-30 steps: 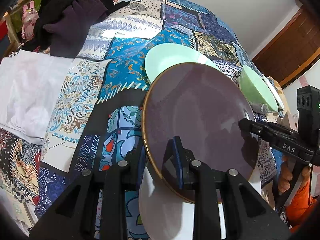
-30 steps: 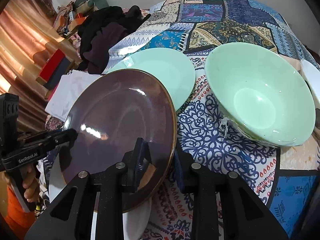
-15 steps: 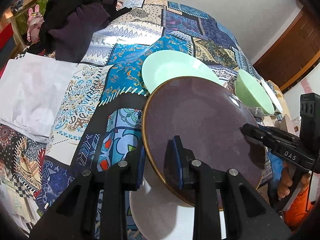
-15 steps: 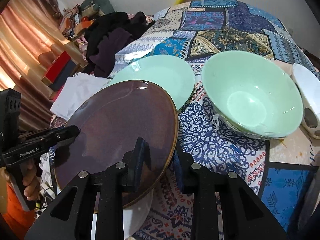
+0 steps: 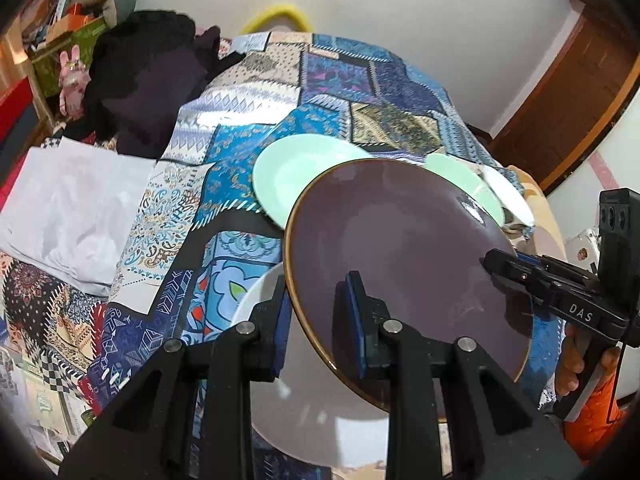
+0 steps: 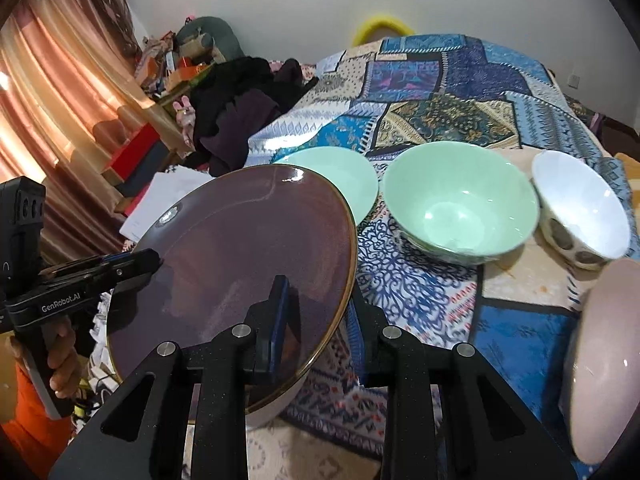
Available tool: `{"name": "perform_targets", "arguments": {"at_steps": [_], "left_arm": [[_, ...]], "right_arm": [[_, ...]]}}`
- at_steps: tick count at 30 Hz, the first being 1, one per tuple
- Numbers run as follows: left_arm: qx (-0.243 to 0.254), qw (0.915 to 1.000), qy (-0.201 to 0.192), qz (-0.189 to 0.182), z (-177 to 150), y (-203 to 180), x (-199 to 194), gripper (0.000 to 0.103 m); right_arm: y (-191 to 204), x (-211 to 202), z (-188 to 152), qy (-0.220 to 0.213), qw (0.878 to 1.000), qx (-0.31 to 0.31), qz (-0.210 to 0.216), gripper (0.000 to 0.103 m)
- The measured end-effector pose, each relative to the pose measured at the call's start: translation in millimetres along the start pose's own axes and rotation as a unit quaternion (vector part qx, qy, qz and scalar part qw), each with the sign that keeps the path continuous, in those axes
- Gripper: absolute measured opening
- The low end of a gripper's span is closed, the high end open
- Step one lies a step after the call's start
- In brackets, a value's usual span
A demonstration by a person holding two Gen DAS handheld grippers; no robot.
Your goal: Organize plates and bowls
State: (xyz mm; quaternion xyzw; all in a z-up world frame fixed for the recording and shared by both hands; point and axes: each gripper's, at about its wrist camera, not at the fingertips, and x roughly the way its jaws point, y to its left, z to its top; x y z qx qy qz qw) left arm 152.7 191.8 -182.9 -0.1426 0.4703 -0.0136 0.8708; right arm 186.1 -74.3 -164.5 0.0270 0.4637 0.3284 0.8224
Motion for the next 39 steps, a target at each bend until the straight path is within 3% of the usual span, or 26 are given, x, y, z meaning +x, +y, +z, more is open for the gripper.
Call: {"name": "perform_targets", "arguments": {"at_steps": [9,19,39], "left_arm": [[0.028,0.9995,-0.015,-0.005,-13,-44,-31,0.026],[0.048,0.9986,-0.009,-0.021,-30,-86,-38,0.026],[0.076,0.9931,0.084,-0.031,-62,-135,20,0.026]], "right_arm": [[-9,-44,-17,-0.025,1.0,0.007,-0.004,0.024],[-26,-75,-43,-0.038,0.999,0.023,-0.024,0.024],[-83,-70,-90,0.003,0.995,0.087,-0.043,0.025]]}}
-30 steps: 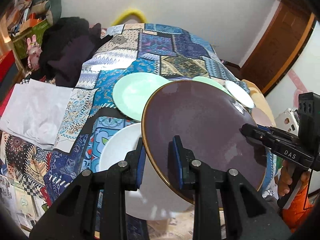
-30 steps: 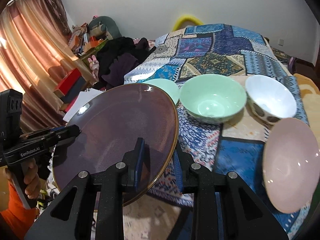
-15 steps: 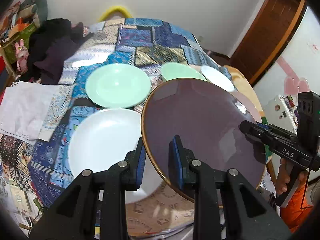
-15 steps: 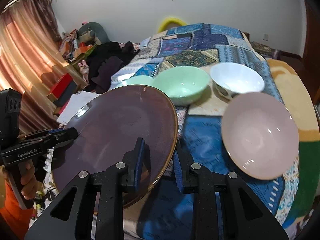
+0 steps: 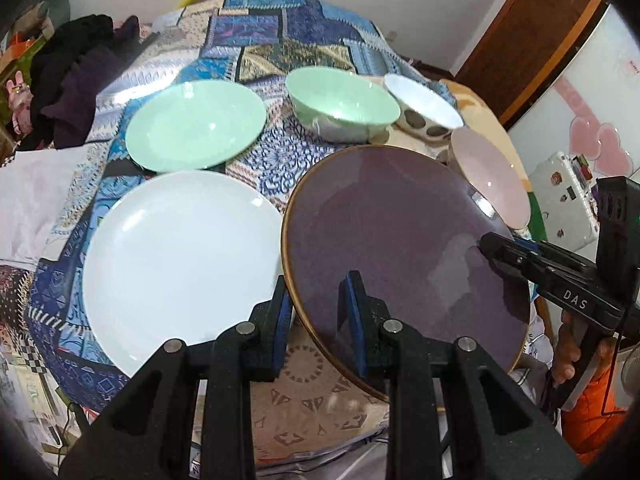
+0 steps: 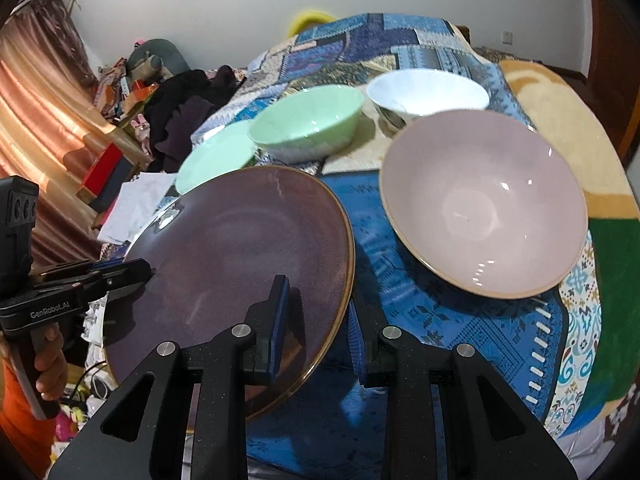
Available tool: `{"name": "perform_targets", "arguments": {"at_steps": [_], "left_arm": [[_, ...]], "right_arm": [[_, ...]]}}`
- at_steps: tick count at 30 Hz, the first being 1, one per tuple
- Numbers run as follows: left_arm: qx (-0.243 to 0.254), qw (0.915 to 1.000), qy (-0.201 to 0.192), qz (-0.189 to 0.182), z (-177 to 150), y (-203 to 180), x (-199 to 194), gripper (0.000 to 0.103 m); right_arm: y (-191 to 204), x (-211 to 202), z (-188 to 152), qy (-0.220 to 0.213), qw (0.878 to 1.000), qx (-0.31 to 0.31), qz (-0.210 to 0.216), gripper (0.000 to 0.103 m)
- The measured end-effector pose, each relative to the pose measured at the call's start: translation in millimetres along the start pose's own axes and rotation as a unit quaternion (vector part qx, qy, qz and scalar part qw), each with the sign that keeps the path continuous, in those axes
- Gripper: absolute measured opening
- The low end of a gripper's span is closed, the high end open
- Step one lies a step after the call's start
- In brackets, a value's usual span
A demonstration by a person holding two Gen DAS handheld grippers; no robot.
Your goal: Organize plates and bowls
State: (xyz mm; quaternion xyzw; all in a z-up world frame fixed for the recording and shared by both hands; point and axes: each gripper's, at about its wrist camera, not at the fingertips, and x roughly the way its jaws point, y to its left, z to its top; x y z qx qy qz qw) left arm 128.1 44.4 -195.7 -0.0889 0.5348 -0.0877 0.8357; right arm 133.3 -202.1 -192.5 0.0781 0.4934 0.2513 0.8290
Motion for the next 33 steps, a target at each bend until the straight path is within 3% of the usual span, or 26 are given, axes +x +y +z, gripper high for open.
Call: {"name": "perform_targets", "arguments": {"at_steps": [18,28,33], "left_arm": [[0.003,0.9986,0.053,0.001,14,-4,58,0.026],[0.018,0.998,0.053,0.029,18,-4,66,0.026],[0.009,0.9984,0.051,0.022,17,-1,63,0.026]], "right_arm": [[-26,27,1,0.031,0.999,0.018,-0.026,0.025],[-24,30,3,0.036,0.999,0.003,-0.035,0.025],[-23,23,3,0.032,0.999,-0.002,-0.042,0.027]]}}
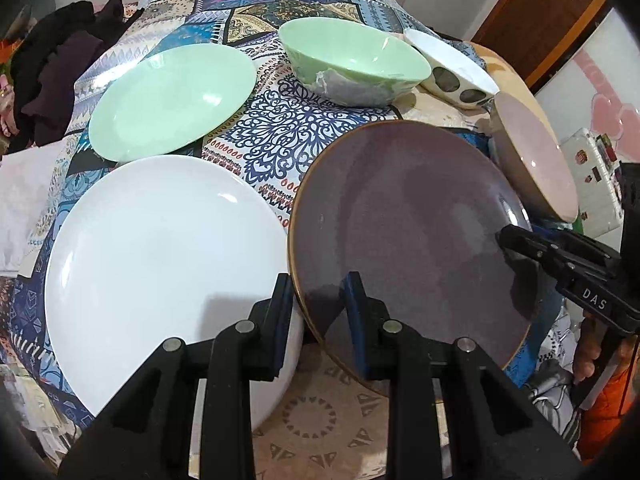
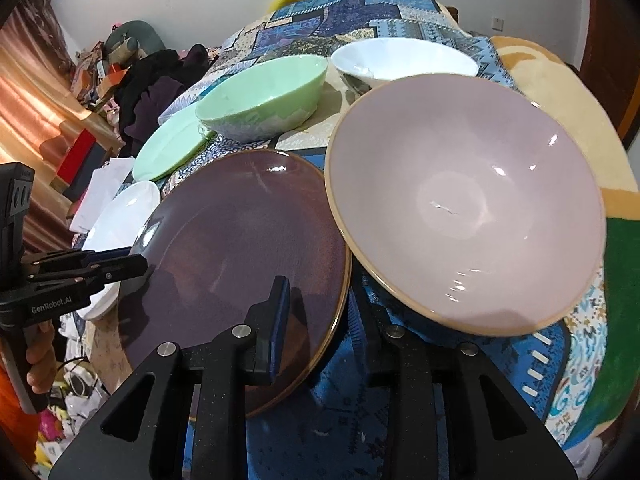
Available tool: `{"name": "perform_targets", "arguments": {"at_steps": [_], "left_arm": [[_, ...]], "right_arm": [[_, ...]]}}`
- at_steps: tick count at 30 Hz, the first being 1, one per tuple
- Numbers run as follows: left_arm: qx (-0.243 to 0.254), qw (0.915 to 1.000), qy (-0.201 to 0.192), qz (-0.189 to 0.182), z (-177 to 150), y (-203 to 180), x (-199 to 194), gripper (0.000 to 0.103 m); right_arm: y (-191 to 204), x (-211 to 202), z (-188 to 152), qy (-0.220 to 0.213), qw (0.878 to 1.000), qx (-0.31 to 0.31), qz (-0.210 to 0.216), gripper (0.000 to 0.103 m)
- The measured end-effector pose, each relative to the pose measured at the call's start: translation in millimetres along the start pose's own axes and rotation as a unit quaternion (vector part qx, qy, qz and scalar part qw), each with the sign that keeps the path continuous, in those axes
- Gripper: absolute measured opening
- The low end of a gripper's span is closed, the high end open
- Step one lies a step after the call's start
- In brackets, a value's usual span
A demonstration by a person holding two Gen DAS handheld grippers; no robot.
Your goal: Organize plates and bowls
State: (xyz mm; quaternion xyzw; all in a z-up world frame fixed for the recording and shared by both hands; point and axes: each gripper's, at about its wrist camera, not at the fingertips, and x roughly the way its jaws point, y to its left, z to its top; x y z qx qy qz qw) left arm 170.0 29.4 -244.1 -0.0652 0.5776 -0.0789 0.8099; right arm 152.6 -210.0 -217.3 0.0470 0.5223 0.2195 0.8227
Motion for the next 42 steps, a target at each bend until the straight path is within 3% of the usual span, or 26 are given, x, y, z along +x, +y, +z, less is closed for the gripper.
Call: {"name": "perform_targets", "arguments": {"at_steps": [7,11,24,27,35,42], "left_arm": [[0.008,0.9993,-0.032,0.016,-3,-7,-22,0.026],[0.008,0.9982,-0.055,0.022,-8,-9,-41,0.033],[-0.022,0.9851,-0.161,0.057,-29,17,-121,0.072],[-0.035,0.9828,-0.168,0.068,-34,31,-130,0.079],[-0.084,0.9794,-0.16,0.089,-53,76,-134,0.079],[-0.125,0.9789,-0.131,0.095,-69,116,-117,0.079]], "right_arm": [[4,-20,1,-0.022,1.0,-0.013,-0.008,0.027],[12,-35,3,-0.042,0.999,-0.023,-0.009,0.031],[58,-61,18,-0.099,0.993,-0.071,0.004,0.055],[72,-57,24,-0.103,0.991,-0.087,0.01,0.058],[109,-31,36,-0.084,0.988,-0.125,0.032,0.06],[135,9,46,-0.046,0.986,-0.156,0.043,0.06]]}}
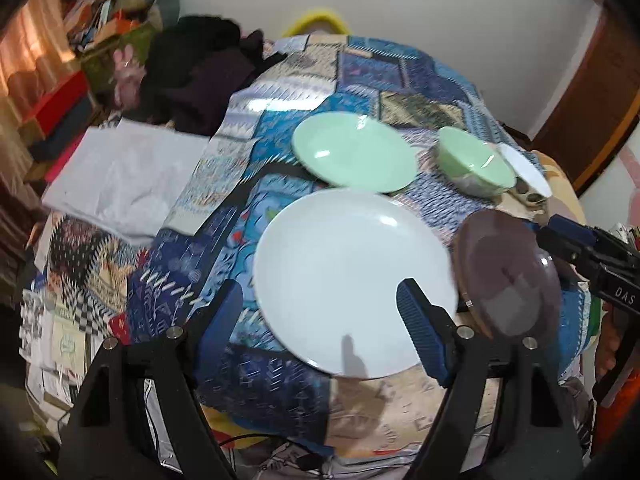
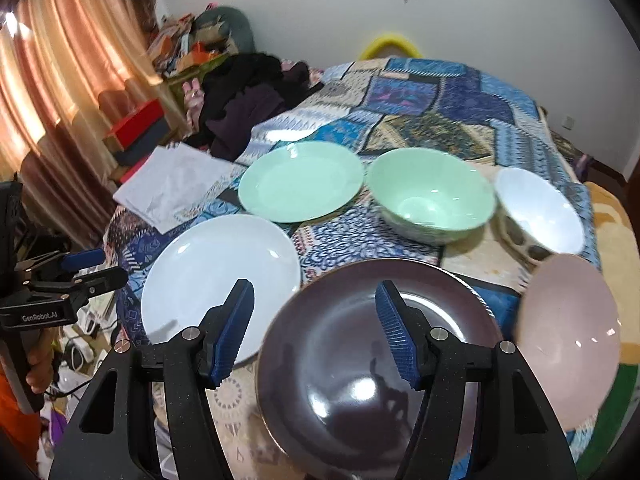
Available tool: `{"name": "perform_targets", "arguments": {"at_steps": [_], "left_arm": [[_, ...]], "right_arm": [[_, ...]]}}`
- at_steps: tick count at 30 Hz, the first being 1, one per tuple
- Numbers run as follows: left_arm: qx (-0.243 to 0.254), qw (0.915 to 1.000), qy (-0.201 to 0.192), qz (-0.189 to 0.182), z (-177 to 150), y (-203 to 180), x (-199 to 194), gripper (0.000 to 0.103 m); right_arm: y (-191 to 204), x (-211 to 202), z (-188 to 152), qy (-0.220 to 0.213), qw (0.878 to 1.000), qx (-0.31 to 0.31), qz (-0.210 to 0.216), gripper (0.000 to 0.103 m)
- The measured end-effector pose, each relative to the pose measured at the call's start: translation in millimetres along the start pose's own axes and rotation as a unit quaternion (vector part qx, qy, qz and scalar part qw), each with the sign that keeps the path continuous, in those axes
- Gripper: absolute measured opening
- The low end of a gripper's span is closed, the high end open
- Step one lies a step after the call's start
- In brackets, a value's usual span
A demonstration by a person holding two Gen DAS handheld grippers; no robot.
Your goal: Organize plates and bowls
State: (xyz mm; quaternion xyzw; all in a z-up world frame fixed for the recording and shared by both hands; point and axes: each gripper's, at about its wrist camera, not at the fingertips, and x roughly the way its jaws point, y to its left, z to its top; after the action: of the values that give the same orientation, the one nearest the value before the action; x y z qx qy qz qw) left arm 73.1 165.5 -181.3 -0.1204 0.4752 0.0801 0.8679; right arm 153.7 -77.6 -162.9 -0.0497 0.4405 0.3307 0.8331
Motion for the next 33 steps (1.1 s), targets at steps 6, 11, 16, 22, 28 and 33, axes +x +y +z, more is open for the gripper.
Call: {"name": "perform_targets", "arguments": {"at_steps": [6,11,16,22,28,33], "left_arm": [[-0.024,0.9993,0.027,-0.003,-9,21,22,0.079],[-0.021,0.9988,0.044,0.0,-17,24,37,0.072],[-0.03,0.9972,0.067,-0.011,-20,28,50,0.054],[-0.056,0.9936,0.094,-0.024,-25,37,62,0.038],[-0.068,0.9915,0.104,-0.04,-32,35,67,0.038],[-0.056,0.9912,0.109,-0.05,-33,28,71,0.038]], "right_arm": [[5,32,7,0.036,0.999,-0.006,0.011,0.059],[7,59,14,0.07,0.997,-0.015,0.03,0.059],[11,83,20,0.1,0.994,-0.036,0.039,0.055],[13,109,24,0.141,0.987,-0.044,0.055,0.036],[14,123,25,0.165,0.983,-0.045,0.063,0.03],[18,130,26,0.177,0.98,-0.057,0.067,0.03]]}}
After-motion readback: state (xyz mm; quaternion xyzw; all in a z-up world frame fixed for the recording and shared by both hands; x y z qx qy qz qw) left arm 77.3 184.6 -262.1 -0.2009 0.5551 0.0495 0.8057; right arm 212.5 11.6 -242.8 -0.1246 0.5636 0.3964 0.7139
